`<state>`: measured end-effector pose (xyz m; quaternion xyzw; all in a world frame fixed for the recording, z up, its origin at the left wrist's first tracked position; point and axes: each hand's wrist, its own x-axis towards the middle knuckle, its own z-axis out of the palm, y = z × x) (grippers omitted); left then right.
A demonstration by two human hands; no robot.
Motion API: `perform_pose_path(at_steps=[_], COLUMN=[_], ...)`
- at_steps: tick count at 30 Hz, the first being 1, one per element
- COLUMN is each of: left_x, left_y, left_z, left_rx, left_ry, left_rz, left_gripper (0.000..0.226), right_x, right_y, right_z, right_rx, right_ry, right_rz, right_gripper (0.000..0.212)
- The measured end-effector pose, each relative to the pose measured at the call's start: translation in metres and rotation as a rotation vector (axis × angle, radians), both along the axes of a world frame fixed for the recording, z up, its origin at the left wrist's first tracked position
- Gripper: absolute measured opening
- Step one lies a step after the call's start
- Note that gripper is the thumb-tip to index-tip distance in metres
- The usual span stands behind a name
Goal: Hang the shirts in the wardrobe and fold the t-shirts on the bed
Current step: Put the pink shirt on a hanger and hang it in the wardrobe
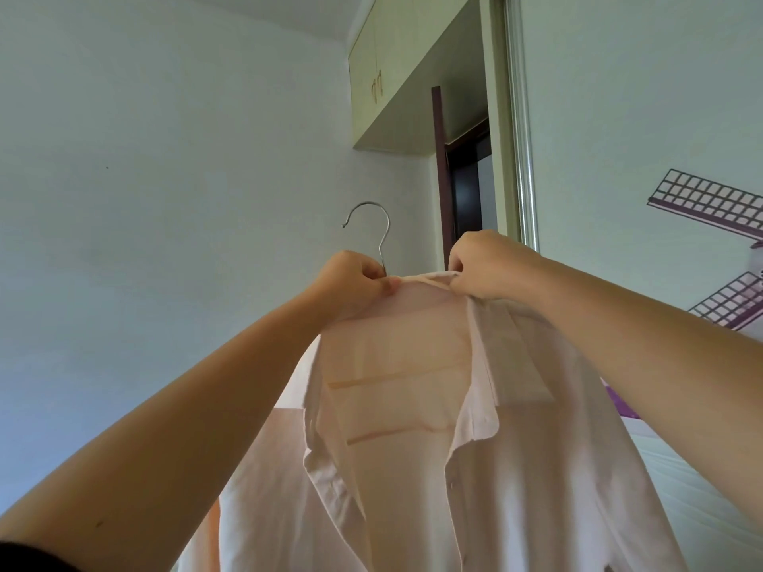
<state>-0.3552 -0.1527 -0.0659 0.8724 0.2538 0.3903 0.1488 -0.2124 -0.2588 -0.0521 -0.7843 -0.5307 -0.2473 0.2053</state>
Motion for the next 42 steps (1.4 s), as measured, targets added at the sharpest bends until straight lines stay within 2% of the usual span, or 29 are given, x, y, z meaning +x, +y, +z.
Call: perform_pose_path(at_steps=[4,6,9,12,15,17,19,21,24,26,31,34,39,42], left_x=[-0.002,-0.001,0.002,0.007,0.008,0.005,-0.002,-0.011,-0.021,-0.021,-0.017,-0.017,-0.009,-0.006], left_y=[0.002,0.002,-0.001,-0.005,-0.005,-0.006,-0.004,-0.006,-0.005,-0.002,-0.009,-0.019,-0.032,-0.032], left_z=[-0.002,-0.005,-0.01,-0.013,-0.021,-0.031,-0.042,-0.051,-0.062,-0.066,-0.072,-0.077,-0.085,-0.085], left_rx=[-0.073,-0.091,-0.093,-0.064,-0.018,-0.017,0.137,0.31,0.393,0.348,0.054,-0.088,-0.112,-0.085], left_ry=[-0.052,-0.085,-0.143,-0.148,-0.142,-0.157,-0.094,0.028,0.233,0.246,0.064,-0.023,-0.076,-0.022], left_rz=[-0.019,-0.025,-0.067,-0.087,-0.086,-0.092,0.059,0.275,0.418,0.374,0.051,-0.069,-0.138,-0.137], left_gripper=[0.026,0.027,0.027,0.03,0.012,0.021,0.029,0.027,0.02,0.029,0.033,0.034,0.031,0.027], right_x=[-0.006,-0.013,-0.019,-0.022,-0.018,-0.013,-0.006,0.0,0.008,0.007,-0.001,0.0,-0.005,-0.003], right_y=[0.002,0.001,0.003,0.01,0.015,0.016,0.018,0.017,0.015,0.015,0.019,0.02,0.024,0.021], right_z=[-0.001,-0.002,-0.003,-0.005,-0.008,-0.013,-0.019,-0.021,-0.017,-0.015,-0.022,-0.023,-0.021,-0.018], right_rx=[0.101,0.074,0.012,-0.016,-0.098,-0.147,-0.139,-0.097,-0.063,-0.07,-0.066,-0.017,0.036,0.04], right_ry=[0.035,0.104,0.071,0.123,0.089,0.086,0.11,0.126,0.144,0.14,0.118,0.083,0.03,0.015], right_rz=[0.133,0.241,0.317,0.396,0.359,0.327,0.322,0.326,0.321,0.324,0.329,0.295,0.284,0.277], right_gripper=[0.025,0.027,0.039,0.029,0.016,0.007,0.008,0.007,0.011,0.016,0.029,0.031,0.023,0.022])
